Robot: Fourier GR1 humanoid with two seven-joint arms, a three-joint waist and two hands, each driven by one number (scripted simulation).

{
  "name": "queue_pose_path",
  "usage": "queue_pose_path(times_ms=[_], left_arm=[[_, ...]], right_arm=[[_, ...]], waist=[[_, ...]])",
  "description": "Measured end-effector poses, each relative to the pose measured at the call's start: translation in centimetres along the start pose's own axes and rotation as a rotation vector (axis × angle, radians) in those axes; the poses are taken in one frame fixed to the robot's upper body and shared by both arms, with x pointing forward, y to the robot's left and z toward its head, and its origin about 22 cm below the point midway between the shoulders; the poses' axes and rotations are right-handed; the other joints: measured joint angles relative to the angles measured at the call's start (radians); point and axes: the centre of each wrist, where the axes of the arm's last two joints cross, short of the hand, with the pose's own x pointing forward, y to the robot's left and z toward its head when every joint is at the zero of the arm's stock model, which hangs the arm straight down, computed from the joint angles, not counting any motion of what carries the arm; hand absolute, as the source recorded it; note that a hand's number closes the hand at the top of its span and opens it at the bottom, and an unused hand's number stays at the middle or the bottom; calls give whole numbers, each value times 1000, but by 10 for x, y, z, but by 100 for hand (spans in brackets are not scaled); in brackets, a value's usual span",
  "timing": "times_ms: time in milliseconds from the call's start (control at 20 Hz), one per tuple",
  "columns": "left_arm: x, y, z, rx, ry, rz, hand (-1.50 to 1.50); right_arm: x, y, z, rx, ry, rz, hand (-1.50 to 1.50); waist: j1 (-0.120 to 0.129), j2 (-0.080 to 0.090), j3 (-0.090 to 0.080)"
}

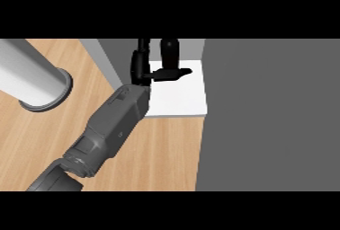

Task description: Pick up the wine, place it into the cabinet and close the cabinet

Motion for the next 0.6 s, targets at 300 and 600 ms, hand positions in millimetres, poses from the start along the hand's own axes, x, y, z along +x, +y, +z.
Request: queue_pose_path(times_ms=[300,600], left_arm=[[2,-3,10,-33,-26,57,-150],[7,-4,28,-57,-35,96,-150]], right_arm=[[-2,3,3,-11,18,-21,-150],[-3,0,7,-27,16,-2,-150]], waist=[[19,-11,0],[32,-16,1]])
